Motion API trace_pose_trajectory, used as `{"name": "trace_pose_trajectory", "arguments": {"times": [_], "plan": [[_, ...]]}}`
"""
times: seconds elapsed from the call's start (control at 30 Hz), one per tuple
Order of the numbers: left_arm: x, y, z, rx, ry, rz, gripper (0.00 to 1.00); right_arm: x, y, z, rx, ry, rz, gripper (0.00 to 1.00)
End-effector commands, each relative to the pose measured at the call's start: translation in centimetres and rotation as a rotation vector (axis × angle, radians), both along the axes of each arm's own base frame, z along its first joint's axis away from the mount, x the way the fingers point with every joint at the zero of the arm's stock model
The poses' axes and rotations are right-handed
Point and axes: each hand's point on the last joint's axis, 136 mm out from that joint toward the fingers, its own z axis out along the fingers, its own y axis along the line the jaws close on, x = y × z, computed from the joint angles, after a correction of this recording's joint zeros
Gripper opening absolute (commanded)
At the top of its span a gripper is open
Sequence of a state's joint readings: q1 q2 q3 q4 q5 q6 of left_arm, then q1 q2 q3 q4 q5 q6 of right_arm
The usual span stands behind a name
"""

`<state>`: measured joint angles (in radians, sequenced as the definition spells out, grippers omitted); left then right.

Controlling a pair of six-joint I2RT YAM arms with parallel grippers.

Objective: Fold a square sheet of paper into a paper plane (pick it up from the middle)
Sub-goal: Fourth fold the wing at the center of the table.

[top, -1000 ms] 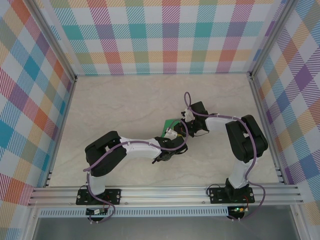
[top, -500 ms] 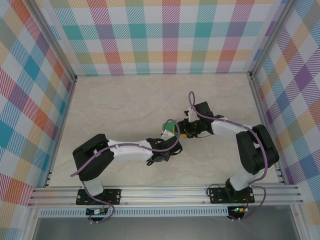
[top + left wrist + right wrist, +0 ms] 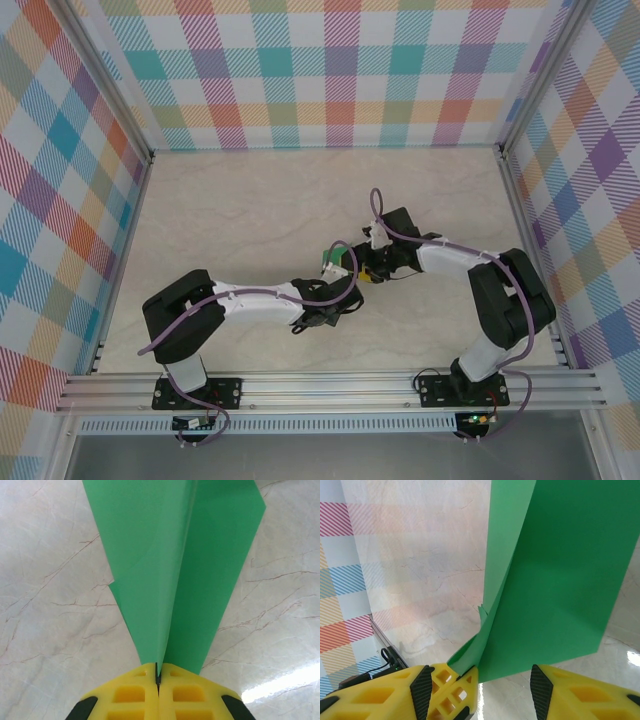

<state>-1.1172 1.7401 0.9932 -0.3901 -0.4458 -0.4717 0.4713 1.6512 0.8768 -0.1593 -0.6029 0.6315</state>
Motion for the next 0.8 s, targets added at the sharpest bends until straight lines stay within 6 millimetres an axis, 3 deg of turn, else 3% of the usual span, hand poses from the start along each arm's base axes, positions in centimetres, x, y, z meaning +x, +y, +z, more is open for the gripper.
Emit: {"name": "trace_pose_trajectory", "arguments": {"times": [0.0,0.07,0.23,0.33,0.47,0.77], "plan": [[-0.2,-0.3,-0.1,0.016,-0.010,-0.015,0.00,0.2,1.2,0.0,0.008,0.021,0.021,0.57],[-0.2,-0.4,-0.1,0.016,-0.012,-0.019,0.00,0.4,1.3,-0.2,0.001,0.027,0.015,0.55],[0.1,-0.6,0.1,0.018,-0.024,-0.021,0.00,0.6,1.0,-0.8,-0.030,0.035,0.009,0.39],[0.2,-0.6,0.3,0.025,-0.031,-0.020,0.06,0.5,0.8,-1.2,-0.047,0.039,0.013,0.34],[0.5,-0.7,0.4,0.033,-0.040,-0.020,0.14,0.4,0.9,-1.1,-0.042,0.039,0.020,0.30],[0.7,-0.5,-0.1,0.069,-0.044,-0.009,0.17,0.3,0.8,-1.0,-0.051,0.037,0.030,0.25]]}}
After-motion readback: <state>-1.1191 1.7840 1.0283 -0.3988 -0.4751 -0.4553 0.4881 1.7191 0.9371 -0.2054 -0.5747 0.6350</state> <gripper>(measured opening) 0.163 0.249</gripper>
